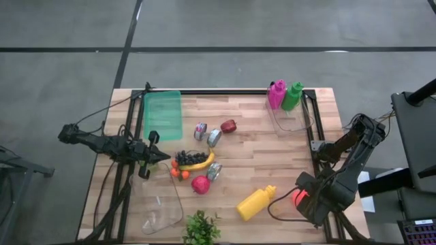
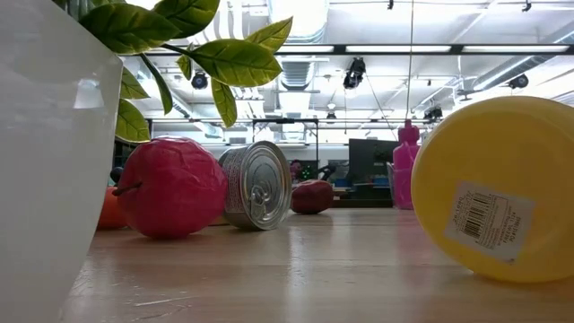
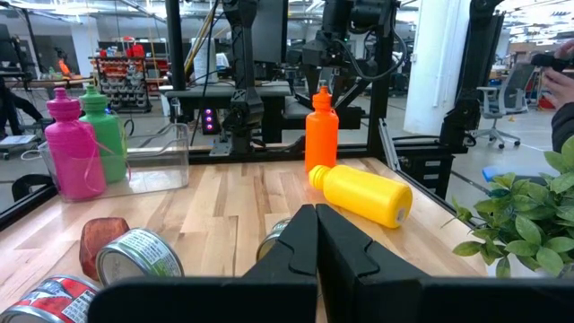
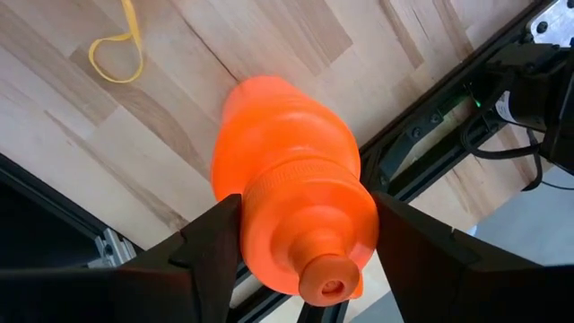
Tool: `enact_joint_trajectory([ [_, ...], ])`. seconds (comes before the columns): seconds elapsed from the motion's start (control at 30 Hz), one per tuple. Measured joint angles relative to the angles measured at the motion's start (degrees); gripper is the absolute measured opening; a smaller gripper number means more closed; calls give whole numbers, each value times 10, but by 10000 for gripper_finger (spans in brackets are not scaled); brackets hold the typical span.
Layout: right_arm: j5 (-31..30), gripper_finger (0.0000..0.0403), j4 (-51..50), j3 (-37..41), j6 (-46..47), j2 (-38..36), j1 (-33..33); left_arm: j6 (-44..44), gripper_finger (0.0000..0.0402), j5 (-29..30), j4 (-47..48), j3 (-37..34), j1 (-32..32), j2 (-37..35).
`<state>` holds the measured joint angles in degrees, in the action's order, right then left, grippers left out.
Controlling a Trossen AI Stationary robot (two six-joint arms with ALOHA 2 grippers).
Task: Pick & Place Food Item
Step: Put the orange tumbler bottle into the top right transparent bin
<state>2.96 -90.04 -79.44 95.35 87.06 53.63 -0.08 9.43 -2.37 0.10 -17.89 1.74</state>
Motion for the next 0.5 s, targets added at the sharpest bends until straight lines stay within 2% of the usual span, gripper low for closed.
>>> enact_joint_trajectory([
  [0.17, -10, 219, 0, 0, 10, -13, 0, 0, 0, 0, 0, 0, 0, 0],
  [0.5, -126, 219, 0, 0, 84, -90, -2, 0, 0, 0, 0, 0, 0, 0],
])
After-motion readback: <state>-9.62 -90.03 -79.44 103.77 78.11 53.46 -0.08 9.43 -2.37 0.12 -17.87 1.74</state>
